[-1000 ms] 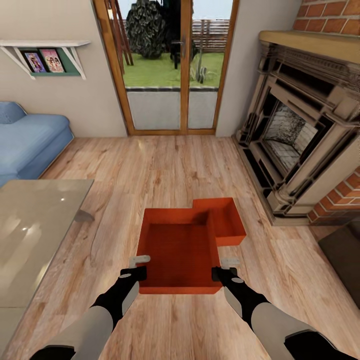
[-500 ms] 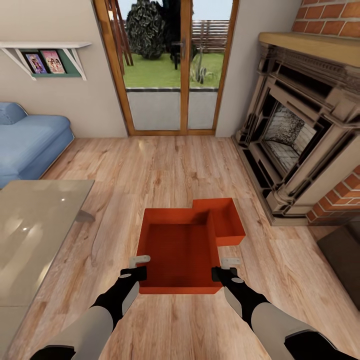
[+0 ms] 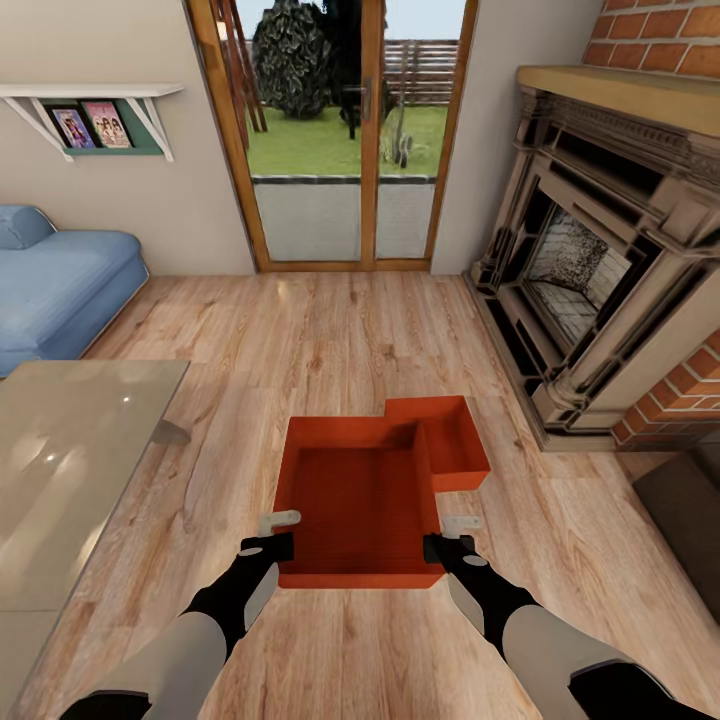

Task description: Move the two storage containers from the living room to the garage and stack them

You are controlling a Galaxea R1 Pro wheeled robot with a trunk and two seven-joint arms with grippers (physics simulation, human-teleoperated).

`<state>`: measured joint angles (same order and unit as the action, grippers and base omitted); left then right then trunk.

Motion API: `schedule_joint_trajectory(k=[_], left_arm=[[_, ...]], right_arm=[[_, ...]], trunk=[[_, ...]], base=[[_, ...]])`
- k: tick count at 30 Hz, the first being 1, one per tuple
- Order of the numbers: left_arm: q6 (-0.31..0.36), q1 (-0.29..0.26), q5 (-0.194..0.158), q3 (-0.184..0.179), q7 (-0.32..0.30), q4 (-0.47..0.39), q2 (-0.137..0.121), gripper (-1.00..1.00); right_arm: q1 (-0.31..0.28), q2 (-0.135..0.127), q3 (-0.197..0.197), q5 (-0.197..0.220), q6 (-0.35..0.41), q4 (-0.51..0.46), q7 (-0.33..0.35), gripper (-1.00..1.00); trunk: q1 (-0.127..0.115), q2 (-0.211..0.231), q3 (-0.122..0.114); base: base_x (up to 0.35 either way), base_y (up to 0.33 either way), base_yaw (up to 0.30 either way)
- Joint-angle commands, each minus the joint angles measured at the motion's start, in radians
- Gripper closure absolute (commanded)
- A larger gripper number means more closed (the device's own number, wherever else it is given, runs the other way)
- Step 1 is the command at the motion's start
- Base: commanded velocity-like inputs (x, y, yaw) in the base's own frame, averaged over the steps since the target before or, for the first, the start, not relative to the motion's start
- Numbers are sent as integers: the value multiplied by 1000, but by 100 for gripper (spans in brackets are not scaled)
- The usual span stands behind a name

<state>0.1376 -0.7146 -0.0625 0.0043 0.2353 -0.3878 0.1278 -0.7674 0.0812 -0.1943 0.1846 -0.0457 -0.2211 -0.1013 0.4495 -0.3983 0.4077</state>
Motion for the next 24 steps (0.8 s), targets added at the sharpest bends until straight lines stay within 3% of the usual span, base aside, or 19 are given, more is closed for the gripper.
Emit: schedule_joint_trajectory(k=[1, 24], left_arm=[[7, 0, 7, 5, 9, -3, -30, 100], [6, 0, 7, 5, 9, -4, -30, 100]], right_arm=[[-1, -6, 10, 7, -4, 1, -8, 100], [-1, -6, 10, 9, -4, 2, -5, 100]], trunk=[[0, -2, 1], [0, -2, 1]], base=[[0, 0, 0], [0, 0, 0]])
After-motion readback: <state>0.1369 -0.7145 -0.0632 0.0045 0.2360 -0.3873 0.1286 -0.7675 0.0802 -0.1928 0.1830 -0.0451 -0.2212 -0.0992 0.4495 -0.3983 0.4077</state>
